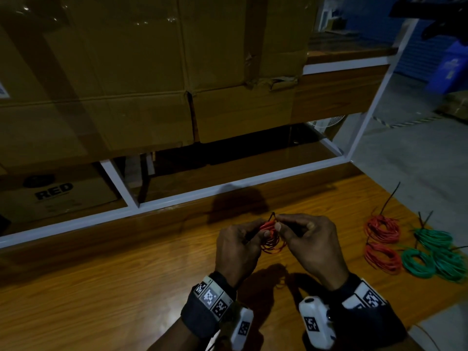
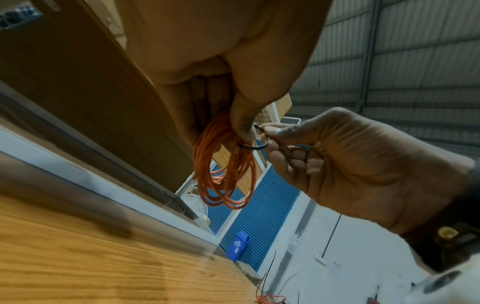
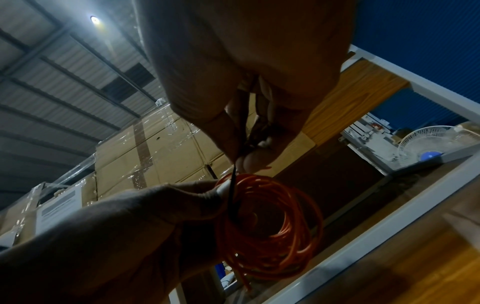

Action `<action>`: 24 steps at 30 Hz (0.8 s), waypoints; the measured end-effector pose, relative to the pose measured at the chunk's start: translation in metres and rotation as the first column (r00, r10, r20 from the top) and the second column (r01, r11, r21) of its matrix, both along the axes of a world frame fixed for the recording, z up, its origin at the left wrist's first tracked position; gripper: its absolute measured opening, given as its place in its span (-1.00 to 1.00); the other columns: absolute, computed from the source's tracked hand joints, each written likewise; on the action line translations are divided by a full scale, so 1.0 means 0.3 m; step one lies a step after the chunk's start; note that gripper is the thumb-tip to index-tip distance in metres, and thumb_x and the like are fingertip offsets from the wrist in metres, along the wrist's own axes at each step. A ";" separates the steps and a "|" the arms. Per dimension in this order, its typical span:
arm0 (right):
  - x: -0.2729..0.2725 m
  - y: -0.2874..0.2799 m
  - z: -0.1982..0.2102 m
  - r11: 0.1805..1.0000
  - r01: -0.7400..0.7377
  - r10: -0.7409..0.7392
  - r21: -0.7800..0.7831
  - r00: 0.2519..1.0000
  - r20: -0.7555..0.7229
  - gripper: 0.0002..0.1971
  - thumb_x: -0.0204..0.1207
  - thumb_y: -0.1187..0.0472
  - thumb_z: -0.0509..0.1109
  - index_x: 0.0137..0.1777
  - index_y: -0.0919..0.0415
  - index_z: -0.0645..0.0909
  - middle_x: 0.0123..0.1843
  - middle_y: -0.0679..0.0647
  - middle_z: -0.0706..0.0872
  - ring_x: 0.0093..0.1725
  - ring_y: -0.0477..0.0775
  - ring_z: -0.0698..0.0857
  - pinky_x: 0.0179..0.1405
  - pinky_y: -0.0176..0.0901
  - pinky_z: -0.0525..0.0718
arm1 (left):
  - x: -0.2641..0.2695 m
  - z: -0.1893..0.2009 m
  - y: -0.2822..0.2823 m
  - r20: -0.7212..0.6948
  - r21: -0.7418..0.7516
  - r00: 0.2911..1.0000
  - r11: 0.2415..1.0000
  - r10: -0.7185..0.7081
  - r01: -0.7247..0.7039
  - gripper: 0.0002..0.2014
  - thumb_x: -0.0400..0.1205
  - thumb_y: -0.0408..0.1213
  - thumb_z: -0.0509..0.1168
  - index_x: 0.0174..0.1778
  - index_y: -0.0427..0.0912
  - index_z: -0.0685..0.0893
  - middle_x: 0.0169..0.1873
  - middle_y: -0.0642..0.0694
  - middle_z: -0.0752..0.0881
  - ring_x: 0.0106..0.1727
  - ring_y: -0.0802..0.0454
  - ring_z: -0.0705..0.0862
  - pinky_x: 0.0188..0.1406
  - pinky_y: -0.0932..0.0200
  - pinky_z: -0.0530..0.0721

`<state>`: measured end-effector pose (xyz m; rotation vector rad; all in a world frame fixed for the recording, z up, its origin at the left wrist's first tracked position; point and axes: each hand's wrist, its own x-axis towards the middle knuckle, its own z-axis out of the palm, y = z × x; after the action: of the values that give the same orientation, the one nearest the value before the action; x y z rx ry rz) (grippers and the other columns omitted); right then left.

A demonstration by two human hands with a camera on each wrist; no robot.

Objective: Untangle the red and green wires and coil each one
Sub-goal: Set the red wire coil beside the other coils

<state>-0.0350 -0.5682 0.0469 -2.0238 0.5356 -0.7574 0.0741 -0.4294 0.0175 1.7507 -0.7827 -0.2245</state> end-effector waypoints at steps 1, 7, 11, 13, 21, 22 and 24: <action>0.000 0.001 0.001 1.000 0.000 0.000 -0.001 1.000 -0.010 -0.81 0.52 0.20 0.63 0.11 -0.01 0.86 0.05 -0.14 0.87 -0.09 -0.31 0.81 -0.16 -0.21 0.83 | -0.002 0.002 0.000 0.016 0.010 1.000 1.000 0.000 0.000 -0.75 0.68 -0.24 0.47 0.27 -0.04 0.84 0.07 0.08 0.88 0.04 0.33 0.81 -0.05 0.28 0.81; -0.002 -0.009 0.007 1.000 -0.018 0.019 0.019 0.999 -0.041 -0.82 0.53 0.20 0.61 0.10 -0.03 0.86 0.05 -0.16 0.87 -0.01 -0.27 0.81 -0.06 -0.12 0.86 | -0.013 0.003 0.004 0.118 0.035 0.993 0.999 0.030 -0.034 -0.76 0.66 -0.29 0.50 0.24 -0.03 0.84 0.02 0.15 0.86 -0.05 0.50 0.76 -0.14 0.45 0.72; -0.005 -0.004 -0.004 0.998 -0.040 0.042 0.049 0.998 -0.041 -0.79 0.54 0.22 0.60 0.12 -0.06 0.85 0.09 -0.14 0.87 0.05 -0.24 0.82 -0.01 -0.07 0.87 | -0.007 0.001 0.004 0.160 0.064 0.986 0.997 0.039 -0.050 -0.77 0.67 -0.22 0.48 0.24 0.02 0.84 0.01 0.09 0.88 -0.06 0.43 0.78 -0.12 0.19 0.83; -0.006 -0.003 -0.007 0.997 -0.038 0.040 0.062 0.999 -0.036 -0.78 0.54 0.22 0.60 0.11 -0.09 0.85 0.07 -0.14 0.87 0.02 -0.22 0.83 -0.04 -0.05 0.87 | -0.005 0.001 0.006 0.178 0.081 0.984 0.996 0.026 -0.041 -0.78 0.67 -0.20 0.46 0.23 0.05 0.84 -0.02 0.12 0.89 -0.05 0.33 0.81 -0.16 0.12 0.83; -0.001 0.012 -0.019 0.997 -0.005 0.009 0.079 0.999 -0.047 -0.82 0.54 0.21 0.61 0.09 -0.04 0.86 0.01 -0.14 0.87 -0.05 -0.25 0.82 -0.07 -0.06 0.86 | -0.023 -0.003 0.010 0.272 0.085 0.962 0.995 0.028 -0.053 -0.77 0.65 -0.29 0.48 0.20 0.01 0.87 -0.07 0.10 0.89 -0.18 0.49 0.73 -0.29 0.59 0.54; -0.005 0.018 -0.020 0.998 0.008 -0.007 0.059 0.999 -0.032 -0.82 0.54 0.21 0.61 0.09 -0.03 0.86 0.02 -0.15 0.87 -0.04 -0.27 0.81 -0.08 -0.11 0.85 | -0.023 -0.003 0.011 0.282 0.077 0.959 0.995 0.040 -0.064 -0.77 0.65 -0.28 0.48 0.20 0.02 0.86 -0.07 0.10 0.89 -0.16 0.43 0.75 -0.29 0.56 0.58; -0.011 0.028 -0.023 0.999 0.027 -0.027 0.020 1.000 -0.003 -0.83 0.53 0.22 0.61 0.08 -0.01 0.87 0.03 -0.16 0.86 -0.03 -0.29 0.80 -0.10 -0.18 0.84 | -0.020 0.001 0.013 0.293 0.053 0.954 0.996 0.060 -0.079 -0.77 0.65 -0.24 0.45 0.19 0.06 0.86 -0.09 0.13 0.89 -0.14 0.32 0.79 -0.29 0.34 0.72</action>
<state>-0.0384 -0.5599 0.0399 -2.0032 0.5712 -0.7632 0.0682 -0.4256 0.0178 1.8935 -0.9314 0.0599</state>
